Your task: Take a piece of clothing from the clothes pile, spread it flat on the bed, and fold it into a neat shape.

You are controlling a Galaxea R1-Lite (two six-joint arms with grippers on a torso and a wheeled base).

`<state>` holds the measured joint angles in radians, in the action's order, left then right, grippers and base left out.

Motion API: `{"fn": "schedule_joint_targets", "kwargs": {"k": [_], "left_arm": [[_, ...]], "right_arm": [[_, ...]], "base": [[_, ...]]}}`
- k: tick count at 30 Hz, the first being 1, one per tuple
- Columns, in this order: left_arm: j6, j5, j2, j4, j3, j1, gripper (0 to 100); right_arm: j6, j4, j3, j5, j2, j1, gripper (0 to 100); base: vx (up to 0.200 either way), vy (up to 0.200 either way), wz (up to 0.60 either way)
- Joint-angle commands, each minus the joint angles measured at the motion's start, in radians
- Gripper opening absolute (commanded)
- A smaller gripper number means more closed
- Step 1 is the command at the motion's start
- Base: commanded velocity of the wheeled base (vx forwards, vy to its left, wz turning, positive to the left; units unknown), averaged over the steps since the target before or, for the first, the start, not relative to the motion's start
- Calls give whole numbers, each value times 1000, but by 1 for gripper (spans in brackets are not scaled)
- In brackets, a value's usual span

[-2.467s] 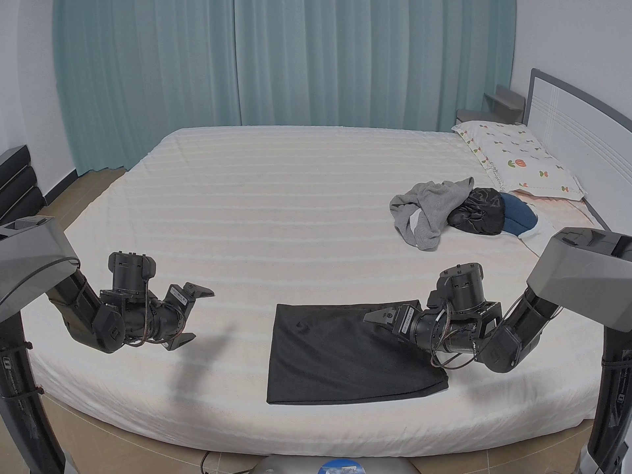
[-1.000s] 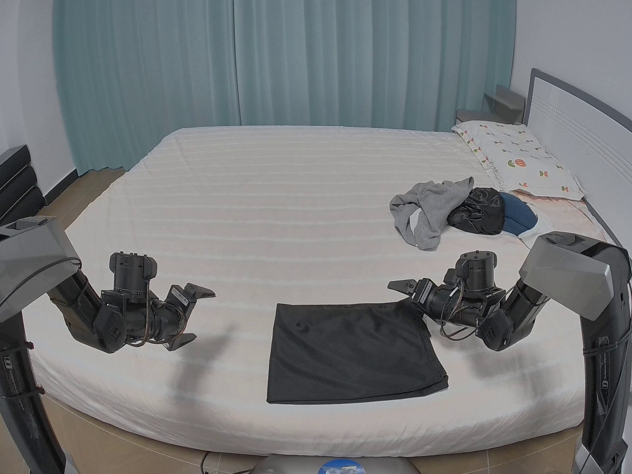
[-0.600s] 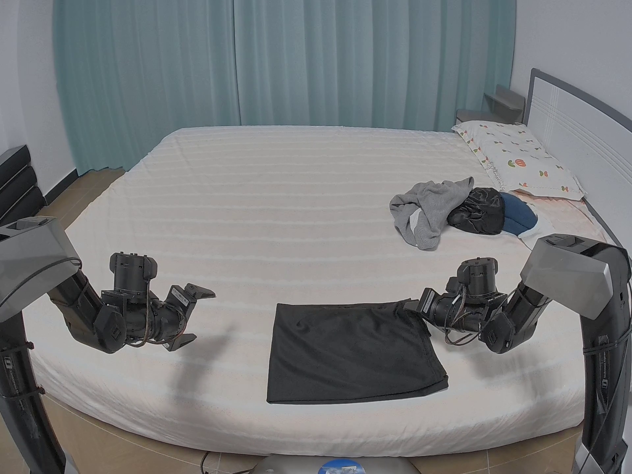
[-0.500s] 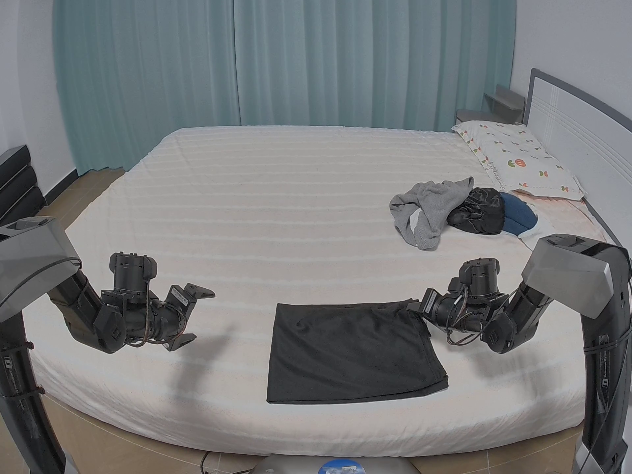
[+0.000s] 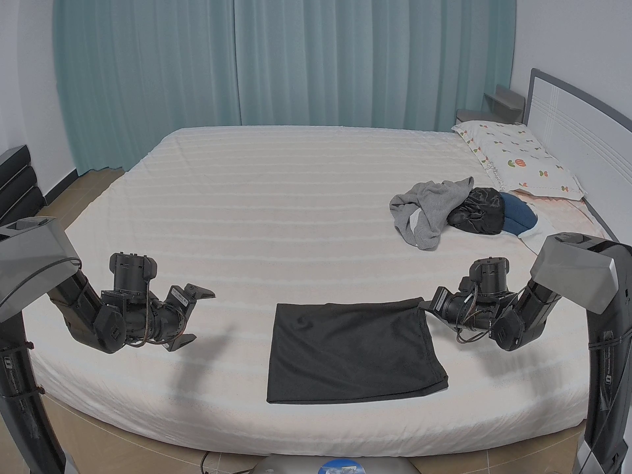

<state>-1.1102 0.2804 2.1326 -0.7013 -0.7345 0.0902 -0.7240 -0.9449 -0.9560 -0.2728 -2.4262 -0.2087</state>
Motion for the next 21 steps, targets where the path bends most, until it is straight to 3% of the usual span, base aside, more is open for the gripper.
{"fn": "schedule_joint_targets", "kwargs": {"k": [1,21], "left_arm": [[0,0,0,0,0,0,100],[0,0,0,2,0,0,100]], "right_arm": [[0,0,-1,1,1,6,0],[2,28,3,6,2,29,0]], "base": [[0,0,0],[0,0,0]]}}
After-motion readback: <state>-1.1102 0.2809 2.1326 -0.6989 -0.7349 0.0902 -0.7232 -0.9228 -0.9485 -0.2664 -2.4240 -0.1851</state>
